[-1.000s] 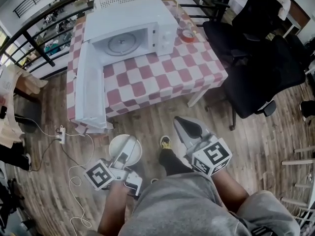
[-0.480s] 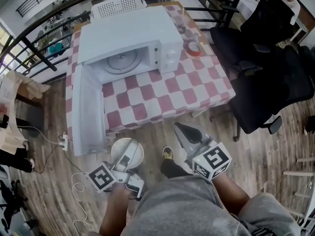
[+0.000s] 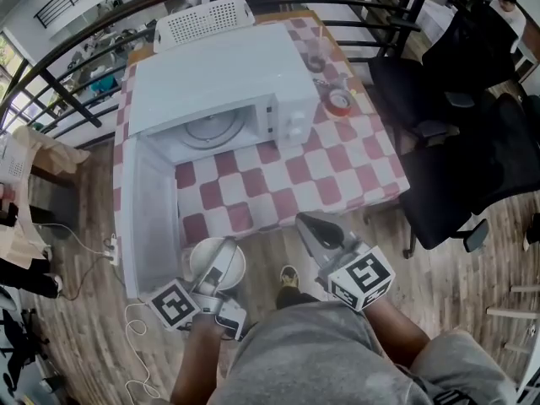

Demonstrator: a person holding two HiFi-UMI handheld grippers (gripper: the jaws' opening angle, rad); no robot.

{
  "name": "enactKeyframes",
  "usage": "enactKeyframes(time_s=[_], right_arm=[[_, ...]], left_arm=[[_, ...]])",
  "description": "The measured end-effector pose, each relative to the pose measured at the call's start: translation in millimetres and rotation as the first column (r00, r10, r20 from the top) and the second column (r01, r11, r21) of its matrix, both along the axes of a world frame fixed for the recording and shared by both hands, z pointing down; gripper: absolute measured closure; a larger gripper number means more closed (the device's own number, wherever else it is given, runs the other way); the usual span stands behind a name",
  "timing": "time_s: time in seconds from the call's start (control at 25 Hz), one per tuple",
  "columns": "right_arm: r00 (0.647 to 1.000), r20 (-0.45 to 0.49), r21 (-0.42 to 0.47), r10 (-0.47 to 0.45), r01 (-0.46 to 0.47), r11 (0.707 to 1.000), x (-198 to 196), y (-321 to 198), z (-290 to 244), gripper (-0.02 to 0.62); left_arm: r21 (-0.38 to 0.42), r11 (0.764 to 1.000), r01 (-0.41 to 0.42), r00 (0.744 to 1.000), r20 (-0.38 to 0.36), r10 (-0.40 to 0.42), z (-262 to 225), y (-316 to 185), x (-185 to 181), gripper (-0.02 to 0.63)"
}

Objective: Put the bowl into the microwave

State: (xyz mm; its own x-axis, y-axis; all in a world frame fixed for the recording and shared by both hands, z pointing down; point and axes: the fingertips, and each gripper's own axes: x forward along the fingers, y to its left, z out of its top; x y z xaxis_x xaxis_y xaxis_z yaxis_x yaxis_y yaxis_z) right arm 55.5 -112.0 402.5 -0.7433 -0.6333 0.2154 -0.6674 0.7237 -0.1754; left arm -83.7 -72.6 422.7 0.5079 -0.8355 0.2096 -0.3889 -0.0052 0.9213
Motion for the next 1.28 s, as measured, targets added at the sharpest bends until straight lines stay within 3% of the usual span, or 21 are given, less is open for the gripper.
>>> enactKeyframes(time_s=[0.68, 0.92, 1.28], right_arm=[[0.998, 0.003, 0.027, -0.060, 0.060, 0.998, -4, -31, -5, 0.601], [0.997, 0.002, 0.039, -0.072, 0.072, 0.997, -8, -29, -7, 0.601], [0.995, -0.009, 0.034, -0.095, 0.095, 0.995, -29, -29, -3, 0.601]], left_arm=[[-0.006, 1.000, 0.028, 0.999, 0.024, -0.028, 2, -26, -1, 0.319], [0.003, 0.998, 0.057, 0.998, -0.022, -0.057, -1, -26, -2, 0.319], [0.027, 0.998, 0.048, 0.999, -0.024, -0.047, -4, -46, -9, 0.319]])
